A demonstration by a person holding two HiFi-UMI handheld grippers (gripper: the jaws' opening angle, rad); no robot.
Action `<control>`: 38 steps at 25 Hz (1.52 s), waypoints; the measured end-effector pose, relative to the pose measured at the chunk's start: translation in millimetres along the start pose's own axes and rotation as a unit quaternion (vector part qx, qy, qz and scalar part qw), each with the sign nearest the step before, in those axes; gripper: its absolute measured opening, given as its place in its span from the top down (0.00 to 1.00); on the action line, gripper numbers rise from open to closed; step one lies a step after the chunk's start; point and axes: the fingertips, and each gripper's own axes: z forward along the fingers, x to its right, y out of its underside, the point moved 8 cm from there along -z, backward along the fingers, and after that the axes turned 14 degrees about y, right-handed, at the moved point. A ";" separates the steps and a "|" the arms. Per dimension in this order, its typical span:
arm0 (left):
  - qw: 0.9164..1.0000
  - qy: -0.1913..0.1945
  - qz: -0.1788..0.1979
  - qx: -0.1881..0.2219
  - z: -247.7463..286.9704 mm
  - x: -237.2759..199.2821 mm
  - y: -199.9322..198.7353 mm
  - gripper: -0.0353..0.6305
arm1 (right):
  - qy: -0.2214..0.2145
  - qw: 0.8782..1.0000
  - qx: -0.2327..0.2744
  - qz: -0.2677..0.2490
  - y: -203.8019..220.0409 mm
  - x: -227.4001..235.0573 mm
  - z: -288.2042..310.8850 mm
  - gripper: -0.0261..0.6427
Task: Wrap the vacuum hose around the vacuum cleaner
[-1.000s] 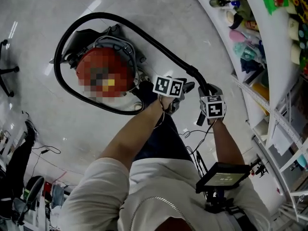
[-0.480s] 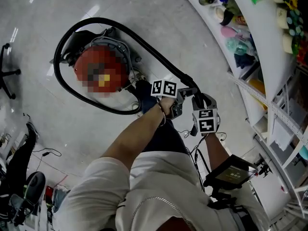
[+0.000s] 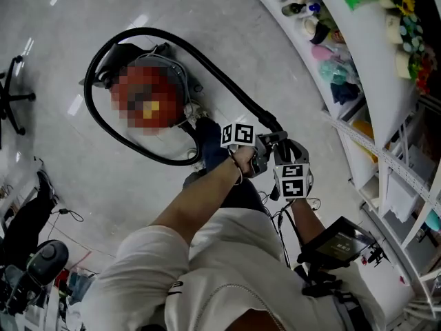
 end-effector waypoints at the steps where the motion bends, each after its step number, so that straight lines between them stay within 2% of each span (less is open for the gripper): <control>1: 1.000 0.003 -0.004 0.004 -0.3 2.8 2.0 0.67 | 0.000 1.000 0.002 -0.006 0.1 0.0 -4.0 0.70; 7: 1.000 -0.007 0.006 0.014 -4.2 21.4 17.5 0.67 | -0.002 0.999 0.032 -0.025 6.2 -1.0 -24.1 0.70; 14: 0.999 -0.017 0.039 0.026 -4.8 22.8 72.5 0.67 | 0.000 0.996 0.078 -0.043 46.5 -0.5 -63.2 0.70; 21: 0.996 -0.025 0.082 -0.010 6.5 26.9 143.5 0.68 | -0.012 0.992 0.097 -0.081 107.4 10.4 -109.5 0.68; 26: 0.991 -0.037 0.120 -0.036 14.3 31.2 175.1 0.70 | -0.033 0.987 0.101 -0.117 131.3 21.8 -131.8 0.68; 31: 0.991 -0.020 0.134 -0.005 21.1 26.9 179.5 0.71 | -0.073 0.984 0.125 -0.103 134.8 38.2 -131.8 0.69; 35: 0.987 0.014 0.155 0.032 14.0 44.2 163.6 0.71 | -0.115 0.972 0.178 -0.103 112.2 43.1 -130.9 0.69; 38: 0.983 0.024 0.172 0.058 13.3 64.1 153.4 0.71 | -0.138 0.964 0.206 -0.101 92.0 49.7 -134.3 0.69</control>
